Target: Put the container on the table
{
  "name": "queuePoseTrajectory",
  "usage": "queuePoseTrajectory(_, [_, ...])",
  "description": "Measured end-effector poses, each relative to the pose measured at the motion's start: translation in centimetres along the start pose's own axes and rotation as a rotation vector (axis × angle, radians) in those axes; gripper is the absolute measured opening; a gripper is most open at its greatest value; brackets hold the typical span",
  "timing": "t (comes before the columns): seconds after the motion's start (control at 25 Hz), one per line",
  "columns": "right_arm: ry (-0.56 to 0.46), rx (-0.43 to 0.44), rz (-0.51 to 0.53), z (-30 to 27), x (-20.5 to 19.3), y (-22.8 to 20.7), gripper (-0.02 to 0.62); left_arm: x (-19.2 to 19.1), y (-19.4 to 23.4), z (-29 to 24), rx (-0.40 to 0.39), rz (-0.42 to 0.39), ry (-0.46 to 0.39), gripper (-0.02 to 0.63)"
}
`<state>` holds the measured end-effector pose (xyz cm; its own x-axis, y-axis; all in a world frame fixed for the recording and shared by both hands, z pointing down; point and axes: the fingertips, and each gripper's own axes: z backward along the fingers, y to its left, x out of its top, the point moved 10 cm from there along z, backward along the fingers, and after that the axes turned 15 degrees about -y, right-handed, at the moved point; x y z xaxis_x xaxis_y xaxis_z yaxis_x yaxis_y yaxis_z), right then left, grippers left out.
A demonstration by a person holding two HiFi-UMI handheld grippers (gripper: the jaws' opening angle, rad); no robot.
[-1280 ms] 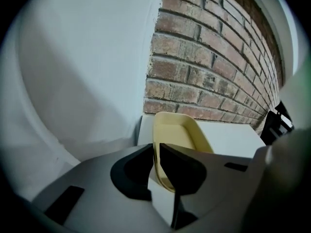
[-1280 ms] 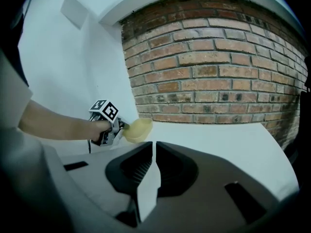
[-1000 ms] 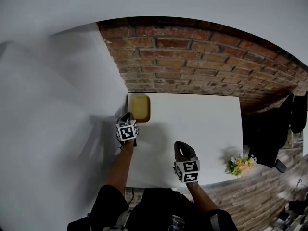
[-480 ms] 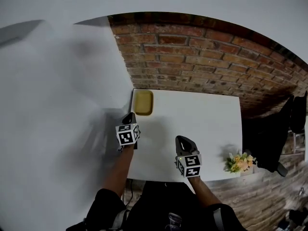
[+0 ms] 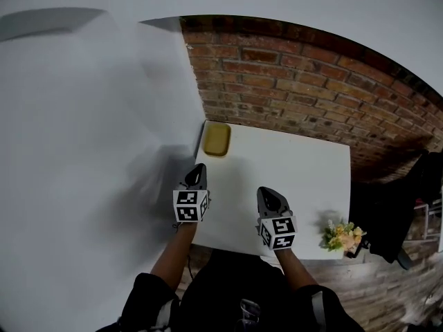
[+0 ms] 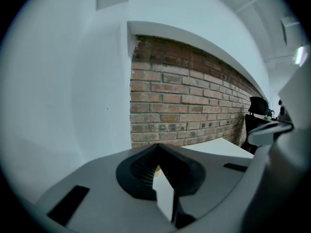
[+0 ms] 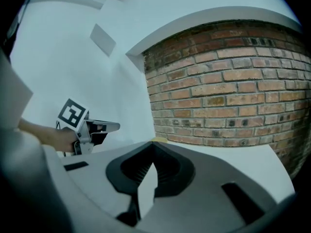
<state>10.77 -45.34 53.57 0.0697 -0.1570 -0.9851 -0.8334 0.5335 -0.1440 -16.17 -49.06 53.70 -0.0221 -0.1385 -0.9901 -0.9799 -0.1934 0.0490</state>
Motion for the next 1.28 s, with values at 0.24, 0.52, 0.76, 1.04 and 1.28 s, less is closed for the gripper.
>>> queuePoseTrajectory(0.24, [-0.060,-0.001,0.013,0.9,1.6,0.0,0.023,2.9,-2.5,3.4,-0.022,-0.050,-0.107,0.014])
queuePoseTrajectory(0.52, [-0.072,-0.001,0.028,0.8,2.1,-0.2,0.023,5.3,-4.5,4.5,-0.055,-0.102,-0.184,0.014])
queuePoseTrajectory(0.76, [-0.065,0.002,0.018,0.8,2.2,-0.2,0.023,5.7,-5.5,4.6,-0.072,-0.112,-0.196,0.014])
queuePoseTrajectory(1.04, [-0.062,-0.005,0.019,1.1,2.4,-0.2,0.023,5.3,-5.8,4.5,-0.075,-0.094,-0.175,0.014])
queuePoseTrajectory(1.28, [-0.055,-0.019,0.021,1.5,2.2,-0.3,0.023,4.9,-5.6,4.3,-0.090,-0.090,-0.172,0.014])
